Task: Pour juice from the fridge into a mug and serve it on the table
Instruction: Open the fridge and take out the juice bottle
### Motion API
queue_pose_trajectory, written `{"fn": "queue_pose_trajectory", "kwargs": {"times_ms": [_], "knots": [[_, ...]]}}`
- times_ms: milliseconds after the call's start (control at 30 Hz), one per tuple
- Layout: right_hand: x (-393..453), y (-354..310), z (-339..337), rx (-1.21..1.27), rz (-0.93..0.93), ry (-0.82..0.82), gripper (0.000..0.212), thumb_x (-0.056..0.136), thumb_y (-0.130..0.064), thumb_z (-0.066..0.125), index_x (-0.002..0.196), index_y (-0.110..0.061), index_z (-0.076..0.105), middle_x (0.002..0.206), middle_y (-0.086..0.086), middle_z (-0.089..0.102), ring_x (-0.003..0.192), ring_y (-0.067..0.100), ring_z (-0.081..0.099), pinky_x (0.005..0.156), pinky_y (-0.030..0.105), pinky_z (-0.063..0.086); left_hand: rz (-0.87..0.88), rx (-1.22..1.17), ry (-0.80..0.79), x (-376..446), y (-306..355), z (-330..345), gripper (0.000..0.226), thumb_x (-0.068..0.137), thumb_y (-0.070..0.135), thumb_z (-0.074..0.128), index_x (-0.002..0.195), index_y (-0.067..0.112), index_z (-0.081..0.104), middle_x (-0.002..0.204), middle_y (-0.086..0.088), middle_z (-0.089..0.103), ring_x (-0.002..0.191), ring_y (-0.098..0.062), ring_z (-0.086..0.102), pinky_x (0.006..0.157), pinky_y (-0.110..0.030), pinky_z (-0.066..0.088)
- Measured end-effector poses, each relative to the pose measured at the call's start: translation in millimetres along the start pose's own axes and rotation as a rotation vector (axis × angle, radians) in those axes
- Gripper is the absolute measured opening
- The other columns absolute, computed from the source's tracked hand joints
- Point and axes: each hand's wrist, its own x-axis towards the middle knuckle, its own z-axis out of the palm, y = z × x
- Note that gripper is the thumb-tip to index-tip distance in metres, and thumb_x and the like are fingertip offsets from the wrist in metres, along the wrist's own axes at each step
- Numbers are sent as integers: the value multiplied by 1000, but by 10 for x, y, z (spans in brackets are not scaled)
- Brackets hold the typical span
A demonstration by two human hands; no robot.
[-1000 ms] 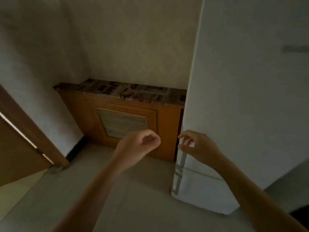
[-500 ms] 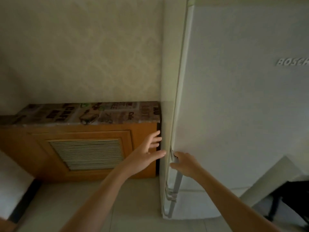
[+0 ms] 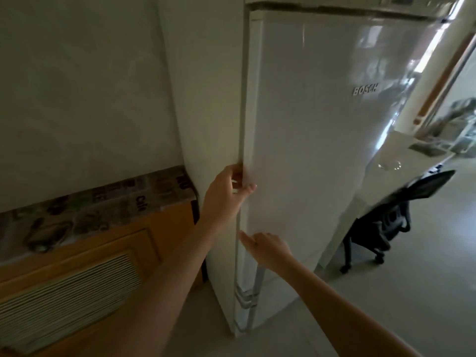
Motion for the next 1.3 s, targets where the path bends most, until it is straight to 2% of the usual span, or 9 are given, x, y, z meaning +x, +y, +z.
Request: {"fn": "queue_pose_trajectory", "kwargs": {"times_ms": [133,233,500,600,733,833,967,1167,1300], "knots": [[-39,-194,-65,-51,25,160,53,91,-62,23,82,-27,62,77,7,63,69,24,61,79,37,51,-5,-41,-61,5,3,-47,41,88,29,65,124,13,55,113,1,66,96,-10,64,80,-14,50],[-58,-358,-184,-9,24,479,65,87,-68,24,70,-16,59,66,3,62,59,19,57,73,35,49,-43,-62,-82,1,-5,-39,38,93,29,57,128,15,53,121,-2,62,107,-15,60,89,-25,48],[-193,-635,-397,-48,-47,754,22,88,-18,51,75,-17,69,69,1,64,63,13,49,77,29,40,-124,-196,-164,-111,103,-30,38,91,15,49,128,16,47,122,-4,57,102,-16,58,86,-26,44],[-364,-409,-308,38,-54,821,25,88,-23,55,68,-19,70,62,0,64,59,14,55,65,25,41,-93,-282,-233,-364,189,-19,27,93,17,51,120,18,48,111,0,59,88,-4,59,76,-14,45],[-750,62,-204,137,-135,1048,33,80,-40,55,49,-30,56,45,-10,47,41,4,41,46,17,31,35,-298,-372,-625,333,111,22,86,33,54,107,27,51,100,4,65,90,-11,65,86,-35,54],[-1063,442,-221,130,-138,1182,44,78,-43,62,42,-20,51,42,-10,44,38,7,39,38,22,37,166,-342,-484,-702,485,320,15,84,27,64,91,33,52,84,12,64,78,-12,65,76,-34,55],[-1475,854,-287,89,-143,1288,47,80,-44,62,46,-13,53,45,-5,54,40,11,48,38,27,43,283,-357,-562,-826,746,720,34,80,22,74,80,46,50,76,20,59,72,2,56,67,-16,42],[-1999,1330,-401,-96,-69,1342,26,84,-34,62,67,-13,64,61,-2,64,49,12,57,45,29,50,291,-542,-594,-1145,1321,1230,48,71,14,82,101,32,50,88,13,61,81,10,61,67,-8,49],[-2165,1558,-491,-156,-40,1383,23,82,-30,60,84,-10,71,64,0,69,49,10,59,58,7,40,383,-518,-553,-1271,1522,1547,28,85,20,68,108,27,55,103,12,63,99,-3,63,83,-30,57]]}}
